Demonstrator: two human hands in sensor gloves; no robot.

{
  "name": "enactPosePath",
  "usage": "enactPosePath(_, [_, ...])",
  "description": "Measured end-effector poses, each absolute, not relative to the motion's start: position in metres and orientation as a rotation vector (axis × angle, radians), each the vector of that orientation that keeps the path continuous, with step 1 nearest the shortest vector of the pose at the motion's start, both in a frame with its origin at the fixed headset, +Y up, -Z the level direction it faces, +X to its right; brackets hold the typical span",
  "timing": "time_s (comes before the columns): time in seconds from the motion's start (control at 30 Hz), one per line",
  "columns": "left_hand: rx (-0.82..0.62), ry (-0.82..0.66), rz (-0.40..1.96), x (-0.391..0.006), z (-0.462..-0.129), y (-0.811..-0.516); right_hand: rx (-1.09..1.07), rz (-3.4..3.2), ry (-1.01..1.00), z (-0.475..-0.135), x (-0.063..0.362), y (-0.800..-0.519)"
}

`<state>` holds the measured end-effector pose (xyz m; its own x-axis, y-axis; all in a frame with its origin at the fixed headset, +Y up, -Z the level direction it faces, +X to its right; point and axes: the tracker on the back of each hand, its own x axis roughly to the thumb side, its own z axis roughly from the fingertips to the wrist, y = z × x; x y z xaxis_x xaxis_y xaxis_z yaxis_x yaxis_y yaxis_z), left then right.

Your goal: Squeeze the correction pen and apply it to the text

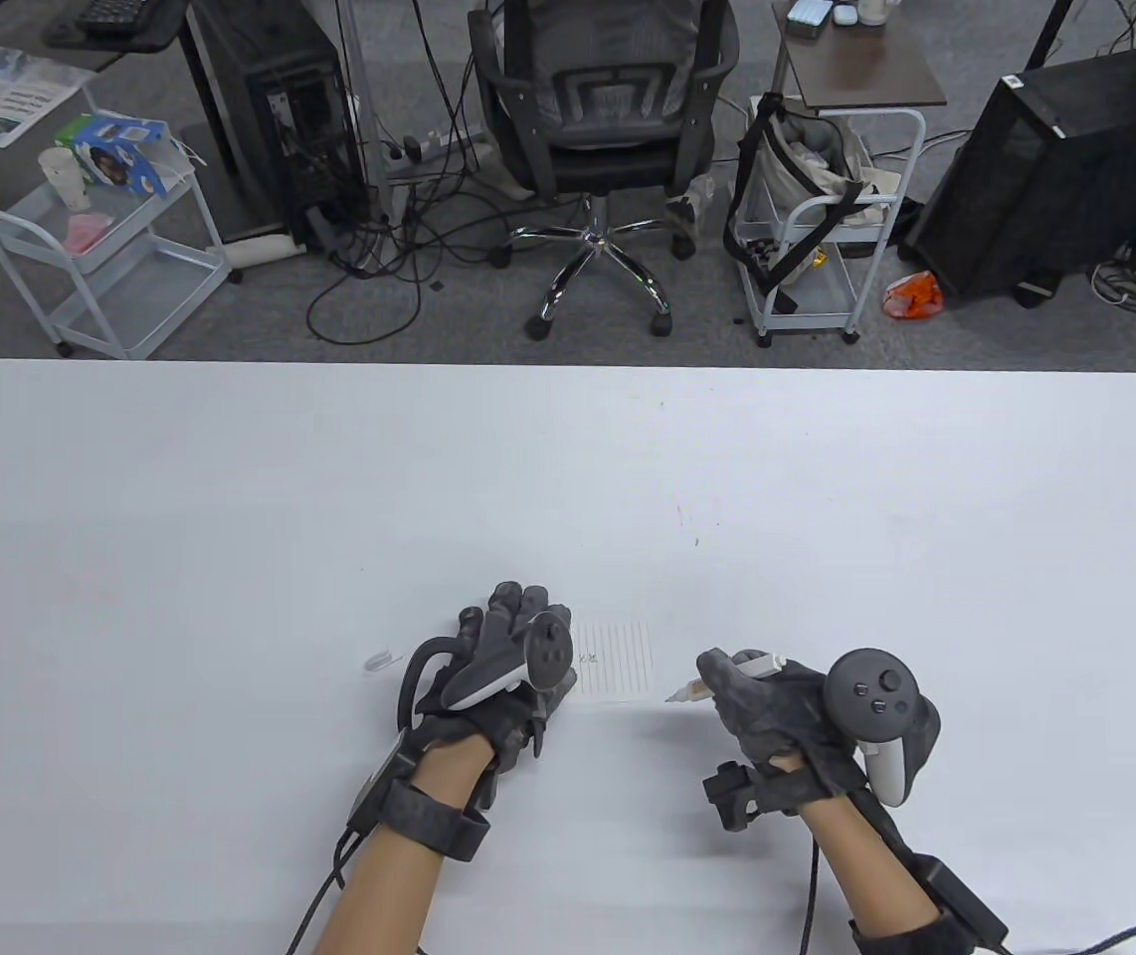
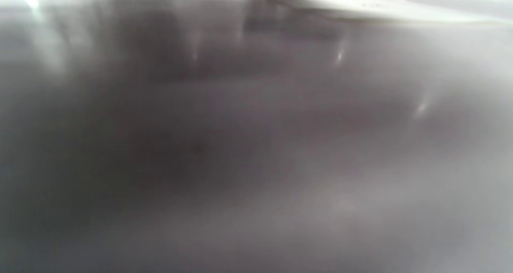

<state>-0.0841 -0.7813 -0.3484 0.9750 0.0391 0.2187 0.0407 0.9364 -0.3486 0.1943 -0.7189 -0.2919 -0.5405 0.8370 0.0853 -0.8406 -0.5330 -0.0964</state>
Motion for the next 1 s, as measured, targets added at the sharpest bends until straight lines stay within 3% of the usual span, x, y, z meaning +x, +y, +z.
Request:
enactPosePath(0.37, [-0.517,-0.255,-0.008,-0.079,-0.349,-0.796,0.107,2.396,-0.048,-0.307,0.157,-0.721])
enactPosePath(0.53, [-0.526,-0.266,0.011,-0.080,-0.348,-0.796,0.228,2.534,-0.204,-0.325,0.132,-0.707])
enactPosePath(0.67, [-0.512,-0.265,-0.007,-0.079,-0.348,-0.796,0.204,2.615,-0.279,-0.340,0.114,-0.702])
enactPosePath(1.0, [-0.527,-0.263,0.023,-0.081,-0.349,-0.795,0.164,2.702,-0.250,-0.362,0.083,-0.727])
